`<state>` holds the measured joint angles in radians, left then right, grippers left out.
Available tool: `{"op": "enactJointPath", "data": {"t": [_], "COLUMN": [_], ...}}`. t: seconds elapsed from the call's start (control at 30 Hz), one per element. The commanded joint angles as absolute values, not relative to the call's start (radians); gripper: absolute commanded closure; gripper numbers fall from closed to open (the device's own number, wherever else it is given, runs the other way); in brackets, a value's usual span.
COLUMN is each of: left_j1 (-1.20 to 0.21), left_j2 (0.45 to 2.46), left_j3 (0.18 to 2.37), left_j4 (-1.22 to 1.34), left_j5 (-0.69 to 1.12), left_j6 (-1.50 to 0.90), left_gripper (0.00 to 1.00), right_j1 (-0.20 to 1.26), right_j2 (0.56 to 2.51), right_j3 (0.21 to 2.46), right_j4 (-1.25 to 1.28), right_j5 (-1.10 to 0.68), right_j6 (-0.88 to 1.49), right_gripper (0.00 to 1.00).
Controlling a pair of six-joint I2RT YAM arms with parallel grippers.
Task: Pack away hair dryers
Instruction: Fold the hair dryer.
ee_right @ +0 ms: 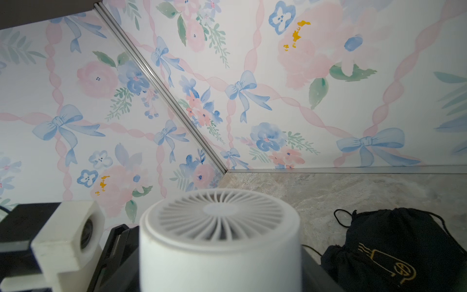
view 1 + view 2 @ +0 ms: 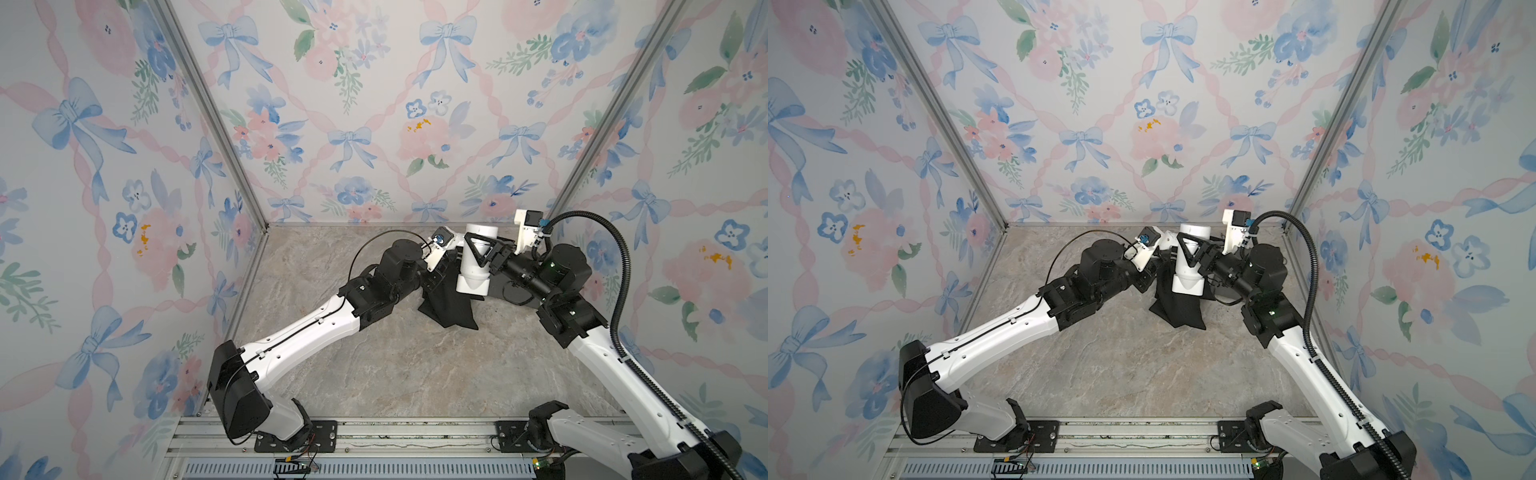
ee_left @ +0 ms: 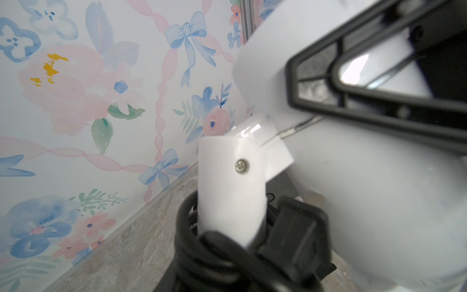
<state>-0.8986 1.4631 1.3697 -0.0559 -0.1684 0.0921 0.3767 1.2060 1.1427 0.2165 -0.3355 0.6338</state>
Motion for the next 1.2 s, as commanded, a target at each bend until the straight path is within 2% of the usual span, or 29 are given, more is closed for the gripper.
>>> {"op": "enactJointPath", "data": {"t": [0.0,0.3,0.67,1.17], "left_j1": [-0.929,-0.931,-0.941,-0.931], "left_j2": [1.435,1.458,1.486,1.418], "left_j3": [1.379,1.358,1.342,1.3], "left_j4": [0.217,0.296,0.348,0.272], "left_j5": [-0.04,-0.009,0.021,0.001], "left_j6": [-0.087,-0.172,-0.213,-0.155], "left_gripper": [0.75,0.75,0.72,0.62], "right_j1": [0.44,0.498,0.5,0.442], "right_j2": [1.242,1.273,1.276,1.208], "right_j3": [1.102,1.048,0.992,1.086], "right_j4": [0.409,0.584,0.705,0.351], "right_j5": [-0.294,-0.163,-0.108,-0.195], "right_j6": [0.736,0.749,0.751,0.633], "right_gripper": [0.72,0.72,0.72,0.72]}}
